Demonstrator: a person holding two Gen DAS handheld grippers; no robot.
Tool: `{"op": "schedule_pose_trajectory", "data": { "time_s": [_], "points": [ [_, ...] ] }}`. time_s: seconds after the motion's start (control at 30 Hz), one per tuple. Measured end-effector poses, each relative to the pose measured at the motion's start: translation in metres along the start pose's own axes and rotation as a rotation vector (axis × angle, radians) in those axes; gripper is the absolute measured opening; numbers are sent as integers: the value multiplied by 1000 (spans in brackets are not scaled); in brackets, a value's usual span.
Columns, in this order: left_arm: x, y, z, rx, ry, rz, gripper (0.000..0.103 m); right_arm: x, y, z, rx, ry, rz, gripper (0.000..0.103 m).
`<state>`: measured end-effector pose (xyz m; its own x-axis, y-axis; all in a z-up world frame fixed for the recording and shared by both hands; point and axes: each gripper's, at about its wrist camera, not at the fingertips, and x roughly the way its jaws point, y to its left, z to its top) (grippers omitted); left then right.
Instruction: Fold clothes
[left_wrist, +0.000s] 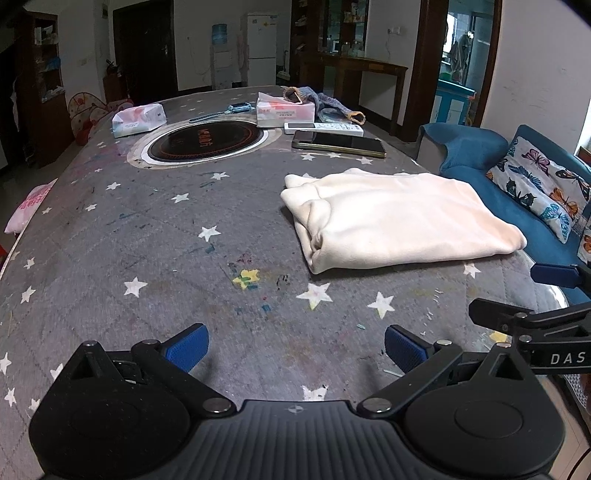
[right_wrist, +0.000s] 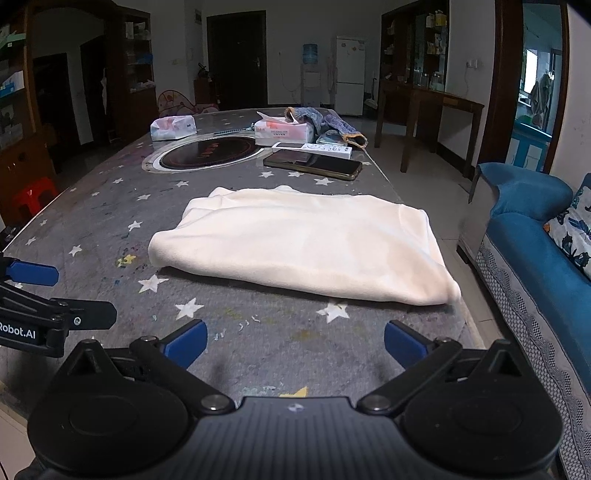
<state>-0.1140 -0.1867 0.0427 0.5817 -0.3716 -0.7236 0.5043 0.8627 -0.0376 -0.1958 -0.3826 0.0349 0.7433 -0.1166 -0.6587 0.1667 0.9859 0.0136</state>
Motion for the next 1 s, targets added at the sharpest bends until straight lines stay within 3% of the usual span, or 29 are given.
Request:
{"op": "schedule_pose_trajectory", "data": {
  "time_s": [1.0],
  "points": [
    [-3, -8, -10, 25, -5, -7, 103, -3, 6, -8, 6, -7, -16, 103]
  ]
}}
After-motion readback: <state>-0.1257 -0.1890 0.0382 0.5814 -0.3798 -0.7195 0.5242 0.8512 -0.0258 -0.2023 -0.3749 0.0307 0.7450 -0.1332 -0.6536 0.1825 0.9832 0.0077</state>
